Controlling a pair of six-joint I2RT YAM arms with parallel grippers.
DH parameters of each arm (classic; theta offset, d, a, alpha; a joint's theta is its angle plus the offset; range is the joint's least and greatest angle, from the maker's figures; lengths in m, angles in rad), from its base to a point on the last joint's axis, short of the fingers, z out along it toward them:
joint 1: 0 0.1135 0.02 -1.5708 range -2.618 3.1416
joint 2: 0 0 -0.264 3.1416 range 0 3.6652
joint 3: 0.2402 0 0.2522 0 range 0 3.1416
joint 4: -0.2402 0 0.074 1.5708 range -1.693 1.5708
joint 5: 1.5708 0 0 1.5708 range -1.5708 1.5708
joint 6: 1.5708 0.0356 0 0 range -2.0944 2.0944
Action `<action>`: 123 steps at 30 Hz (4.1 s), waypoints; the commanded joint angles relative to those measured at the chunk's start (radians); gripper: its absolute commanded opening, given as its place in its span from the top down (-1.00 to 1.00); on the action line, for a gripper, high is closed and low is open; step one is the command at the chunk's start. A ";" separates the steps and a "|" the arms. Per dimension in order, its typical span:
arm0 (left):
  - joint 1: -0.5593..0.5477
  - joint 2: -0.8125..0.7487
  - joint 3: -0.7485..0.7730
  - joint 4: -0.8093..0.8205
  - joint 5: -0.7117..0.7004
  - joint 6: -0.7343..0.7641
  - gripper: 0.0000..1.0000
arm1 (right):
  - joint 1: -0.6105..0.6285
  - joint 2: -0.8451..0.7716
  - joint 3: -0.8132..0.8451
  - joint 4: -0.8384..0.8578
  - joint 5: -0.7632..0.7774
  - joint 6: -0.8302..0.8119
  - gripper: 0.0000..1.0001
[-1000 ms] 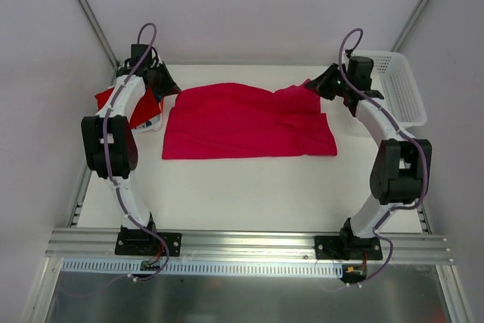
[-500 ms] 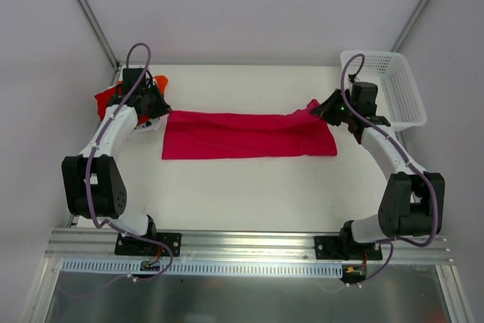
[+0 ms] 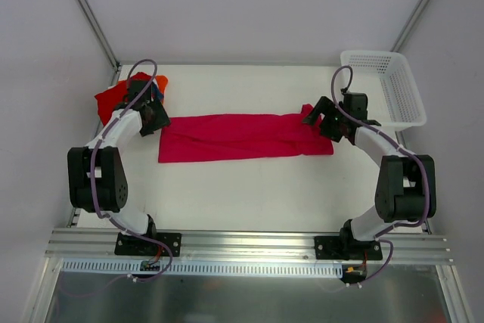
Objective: Fold and stack the t-shirts
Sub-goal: Fold the other side of the tshirt into a rectangle, then rotate the tshirt 90 degrees
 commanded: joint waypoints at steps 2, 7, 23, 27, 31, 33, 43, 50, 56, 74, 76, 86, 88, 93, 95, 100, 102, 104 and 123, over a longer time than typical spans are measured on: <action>-0.002 0.078 0.014 -0.069 -0.058 -0.005 -0.41 | 0.002 -0.013 -0.012 -0.001 0.079 -0.026 -0.99; -0.003 0.047 -0.012 -0.077 -0.121 -0.041 -0.79 | 0.002 -0.048 -0.007 -0.035 0.108 -0.045 -0.99; -0.386 0.115 0.382 0.106 0.665 0.065 -0.91 | 0.123 -0.716 -0.101 -0.350 0.381 0.004 -0.99; -0.561 0.354 0.571 0.109 0.725 0.074 -0.98 | 0.154 -0.983 -0.191 -0.449 0.381 0.047 -0.99; -0.659 0.576 0.741 0.106 0.745 0.071 -0.98 | 0.158 -1.277 -0.251 -0.606 0.334 0.093 -0.99; -0.690 0.688 0.818 0.107 0.767 0.068 -0.98 | 0.157 -1.368 -0.271 -0.656 0.290 0.121 -0.99; -0.804 0.961 0.994 0.109 0.701 0.033 -0.87 | 0.142 -1.611 -0.239 -0.832 0.228 0.144 -0.99; -0.842 0.940 0.939 0.107 0.429 0.117 -0.61 | 0.074 -1.628 -0.155 -0.901 0.193 0.118 -0.99; -0.839 0.915 0.908 0.106 0.124 0.130 -0.74 | 0.034 -1.625 -0.121 -0.941 0.160 0.100 -0.99; -0.462 1.043 1.311 0.107 0.089 0.082 -0.98 | 0.002 -1.628 -0.142 -1.006 0.166 0.063 -0.99; -0.439 1.052 1.370 0.147 0.096 0.082 -0.98 | 0.001 -1.629 -0.149 -1.012 0.171 0.055 -0.99; -0.408 0.671 1.102 0.437 0.276 0.062 -0.98 | -0.016 -1.605 -0.319 -0.814 0.041 0.145 -0.99; -0.427 0.519 0.934 0.468 0.218 0.123 -0.98 | -0.018 -1.558 -0.377 -0.722 -0.031 0.185 -0.99; -0.434 0.189 0.584 0.451 0.078 0.145 -0.98 | 0.009 -1.259 -0.410 -0.330 -0.094 0.271 -0.99; -0.433 0.051 0.483 0.450 0.021 0.143 -0.98 | 0.086 -1.003 -0.347 -0.213 -0.042 0.238 -0.99; -0.434 -0.193 0.211 0.434 -0.038 0.157 -0.98 | 0.497 -0.382 0.245 -0.299 0.169 0.071 -0.99; -0.434 -0.308 0.117 0.425 -0.060 0.172 -0.98 | 0.581 -0.129 0.383 -0.297 0.154 0.076 -0.90; -0.433 -0.405 0.051 0.385 -0.092 0.196 -0.98 | 0.618 -0.007 0.472 -0.193 0.125 0.110 -0.13; -0.434 -0.852 -0.340 0.236 -0.115 0.125 -0.98 | 0.786 0.865 0.950 0.203 -0.051 0.354 0.99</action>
